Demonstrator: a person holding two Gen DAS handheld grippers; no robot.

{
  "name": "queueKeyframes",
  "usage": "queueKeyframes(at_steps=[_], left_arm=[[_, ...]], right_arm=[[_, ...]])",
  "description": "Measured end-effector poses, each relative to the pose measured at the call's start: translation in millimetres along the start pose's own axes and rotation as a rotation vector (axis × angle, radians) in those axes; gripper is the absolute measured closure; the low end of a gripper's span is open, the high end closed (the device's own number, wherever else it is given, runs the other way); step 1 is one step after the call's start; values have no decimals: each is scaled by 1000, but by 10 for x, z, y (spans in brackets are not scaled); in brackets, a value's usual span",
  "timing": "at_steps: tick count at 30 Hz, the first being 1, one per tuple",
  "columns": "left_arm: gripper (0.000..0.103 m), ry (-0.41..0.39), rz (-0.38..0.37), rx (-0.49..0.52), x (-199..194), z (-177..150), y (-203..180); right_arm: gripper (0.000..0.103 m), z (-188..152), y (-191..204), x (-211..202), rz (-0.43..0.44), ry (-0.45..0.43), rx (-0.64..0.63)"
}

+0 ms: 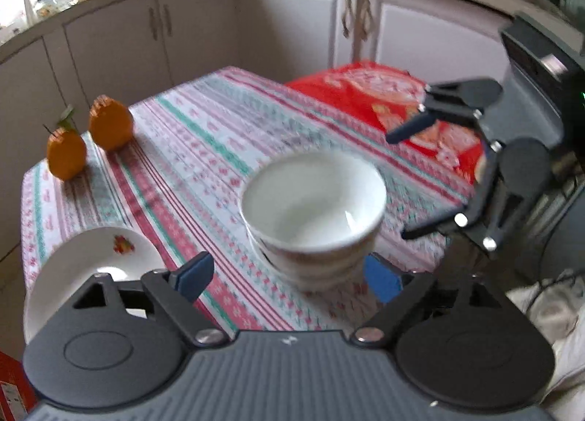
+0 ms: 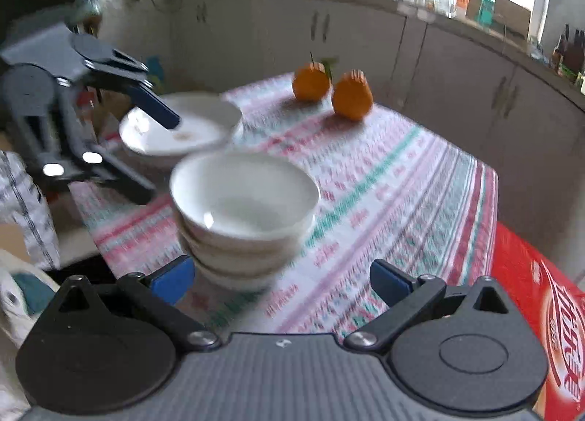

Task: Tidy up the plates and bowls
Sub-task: 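Grip the bowl stack rim with the left tool while the right tool grips the opposite rim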

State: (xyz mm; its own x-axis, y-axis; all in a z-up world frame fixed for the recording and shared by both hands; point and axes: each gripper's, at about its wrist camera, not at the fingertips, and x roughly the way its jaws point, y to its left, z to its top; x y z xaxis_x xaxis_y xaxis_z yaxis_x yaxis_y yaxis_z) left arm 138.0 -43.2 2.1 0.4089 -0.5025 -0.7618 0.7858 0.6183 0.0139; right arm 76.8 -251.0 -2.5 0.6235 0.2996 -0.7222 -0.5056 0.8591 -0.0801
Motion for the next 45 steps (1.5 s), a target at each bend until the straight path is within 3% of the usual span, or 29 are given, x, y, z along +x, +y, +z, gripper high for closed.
queueKeyframes(at_steps=[4,14,20,26,35,45], left_arm=[[14,36,7,30,185,-111,-38],[14,69,0,137,507,-172,-65],[15,98,-41,155,665,-134,49],[17,137,-127,204,773,-64,98],[28,159,-241,283,816,32,121],[29,176,-274,291,833,72,163]], right_arm=[[0,-63,32,219,7,60,-9],[0,23,90,503,71,84,-140],[0,128,78,627,133,115,-265],[0,253,66,724,227,145,-365],[7,338,-6,831,310,186,-407],[10,414,-46,813,369,184,-402]])
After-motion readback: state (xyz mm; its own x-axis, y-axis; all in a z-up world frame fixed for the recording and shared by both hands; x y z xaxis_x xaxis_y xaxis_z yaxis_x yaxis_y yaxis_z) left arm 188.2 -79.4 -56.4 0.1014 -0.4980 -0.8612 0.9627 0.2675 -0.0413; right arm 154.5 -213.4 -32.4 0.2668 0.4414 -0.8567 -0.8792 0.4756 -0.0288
